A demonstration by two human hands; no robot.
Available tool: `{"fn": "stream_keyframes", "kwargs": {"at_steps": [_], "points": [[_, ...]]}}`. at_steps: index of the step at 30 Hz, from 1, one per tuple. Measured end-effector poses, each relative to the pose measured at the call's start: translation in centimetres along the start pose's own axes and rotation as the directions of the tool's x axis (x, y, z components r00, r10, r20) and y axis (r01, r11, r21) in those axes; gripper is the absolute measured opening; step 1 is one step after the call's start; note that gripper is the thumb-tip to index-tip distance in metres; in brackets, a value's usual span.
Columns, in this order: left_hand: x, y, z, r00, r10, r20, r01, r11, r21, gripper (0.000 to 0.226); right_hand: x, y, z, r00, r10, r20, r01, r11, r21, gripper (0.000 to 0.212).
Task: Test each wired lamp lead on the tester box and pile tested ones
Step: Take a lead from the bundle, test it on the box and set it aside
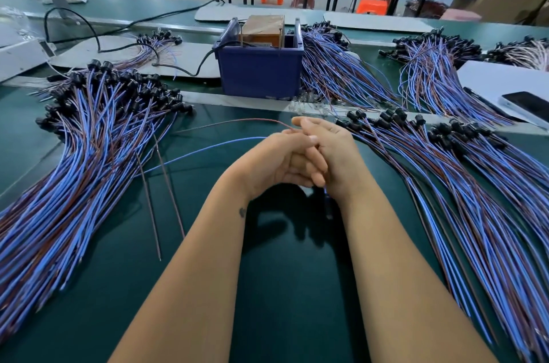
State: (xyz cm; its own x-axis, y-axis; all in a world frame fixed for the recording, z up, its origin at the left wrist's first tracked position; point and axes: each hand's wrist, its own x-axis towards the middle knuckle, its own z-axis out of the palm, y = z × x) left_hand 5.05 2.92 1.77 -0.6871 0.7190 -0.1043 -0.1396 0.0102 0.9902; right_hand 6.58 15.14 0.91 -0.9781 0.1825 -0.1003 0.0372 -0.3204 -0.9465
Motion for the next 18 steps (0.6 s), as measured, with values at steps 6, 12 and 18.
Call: {"fn": "stream_keyframes", "kwargs": {"at_steps": [6, 12, 18], "points": [[0.3, -0.2, 0.5, 0.973, 0.04, -0.227, -0.016, 0.994, 0.106, 0.046, 0.0, 0.0, -0.2, 0.998, -0.023, 0.066, 0.021, 0.999, 0.027, 0.011], [1.0, -0.7, 0.6, 0.743, 0.16, -0.65, 0.159, 0.901, 0.404, 0.049, 0.7, 0.4, -0.3, 0.996, -0.087, -0.021, 0.088, 0.993, 0.078, 0.02], [1.0, -1.4, -0.8, 0.509, 0.293, -0.809, 0.078, 0.921, 0.382, 0.02, 0.8, 0.8, -0.1, 0.991, -0.132, -0.004, 0.131, 0.987, -0.092, 0.02]]}}
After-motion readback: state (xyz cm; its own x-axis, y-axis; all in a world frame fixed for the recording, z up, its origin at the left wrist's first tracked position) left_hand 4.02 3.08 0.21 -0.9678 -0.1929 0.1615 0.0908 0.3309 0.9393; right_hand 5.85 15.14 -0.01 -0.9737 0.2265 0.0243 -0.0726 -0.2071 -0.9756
